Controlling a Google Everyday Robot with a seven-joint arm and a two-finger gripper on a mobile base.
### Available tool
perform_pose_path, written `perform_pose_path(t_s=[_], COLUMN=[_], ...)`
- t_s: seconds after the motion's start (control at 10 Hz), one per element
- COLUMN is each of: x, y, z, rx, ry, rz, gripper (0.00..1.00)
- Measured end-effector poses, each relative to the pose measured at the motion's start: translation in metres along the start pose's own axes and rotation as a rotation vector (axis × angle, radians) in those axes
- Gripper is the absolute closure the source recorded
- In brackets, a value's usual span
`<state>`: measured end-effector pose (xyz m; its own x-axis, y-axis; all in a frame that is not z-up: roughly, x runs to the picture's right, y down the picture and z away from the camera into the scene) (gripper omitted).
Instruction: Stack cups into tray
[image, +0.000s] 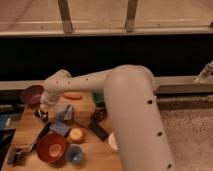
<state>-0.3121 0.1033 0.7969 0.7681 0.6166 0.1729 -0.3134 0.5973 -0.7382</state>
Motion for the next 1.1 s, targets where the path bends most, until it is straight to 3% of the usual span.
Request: perform_pose_path(t_s=[0.2, 0.4, 0.7, 1.1], x=[0.017, 0.014, 0.015, 0.036], y=[-0.011, -0.013, -0.007, 0.025], z=[-0.035, -0.074, -0.101, -0.108], rx=[-0.004, 0.005, 0.008, -0.021], ry=[-0.04, -0.039, 0.01, 0.105], rz=[0.012, 0.003, -0.025, -0.058], gripper=[1.0, 1.0, 1.0, 1.0])
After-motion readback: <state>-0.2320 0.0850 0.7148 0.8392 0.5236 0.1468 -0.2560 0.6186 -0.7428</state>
